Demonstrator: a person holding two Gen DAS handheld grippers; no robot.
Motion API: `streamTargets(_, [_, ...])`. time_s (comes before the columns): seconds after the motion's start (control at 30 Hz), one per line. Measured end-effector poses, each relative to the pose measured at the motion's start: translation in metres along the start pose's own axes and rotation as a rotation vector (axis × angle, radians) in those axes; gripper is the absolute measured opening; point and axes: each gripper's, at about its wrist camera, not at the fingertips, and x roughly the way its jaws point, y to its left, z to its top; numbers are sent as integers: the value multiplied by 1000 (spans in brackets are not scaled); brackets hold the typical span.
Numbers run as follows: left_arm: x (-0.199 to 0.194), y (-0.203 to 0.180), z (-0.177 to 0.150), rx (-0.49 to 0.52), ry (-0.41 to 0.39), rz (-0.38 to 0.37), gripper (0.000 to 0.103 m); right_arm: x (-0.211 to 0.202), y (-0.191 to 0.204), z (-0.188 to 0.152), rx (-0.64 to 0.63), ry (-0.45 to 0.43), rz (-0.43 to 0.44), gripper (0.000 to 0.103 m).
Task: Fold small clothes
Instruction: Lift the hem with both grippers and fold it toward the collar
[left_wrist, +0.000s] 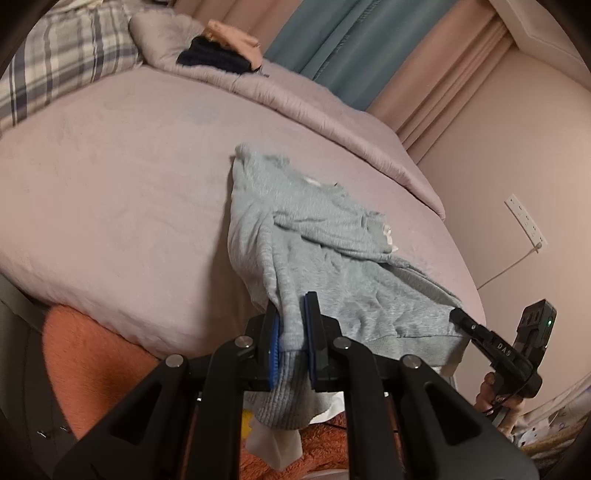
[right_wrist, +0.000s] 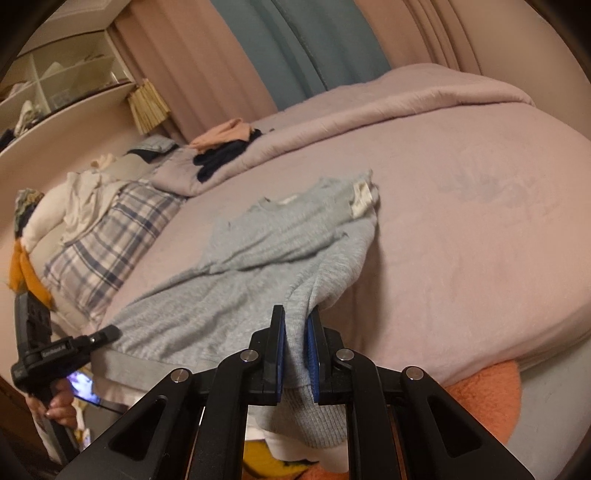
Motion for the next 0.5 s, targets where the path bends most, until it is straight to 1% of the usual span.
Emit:
streamTargets(0.17, [-1,-3,5,11,-3,-3,11,-7,6,4,-9,-32,42,13])
streamTargets(0.27, [0,-4,8,2,7,2,11,-2,4,6,6,-42,32,13])
streamTargets(0.3, [-1,-7,11,7,9,-4,11,1,2,8,18,-38,27,13])
streamTargets(0.43, [0,-14,20,41,-3,24,11,-3,0,15,35,-57,36,13])
streamTargets(0.5, [5,-15,26,26,9,16,11,-2,1,20,34,-65,29,13])
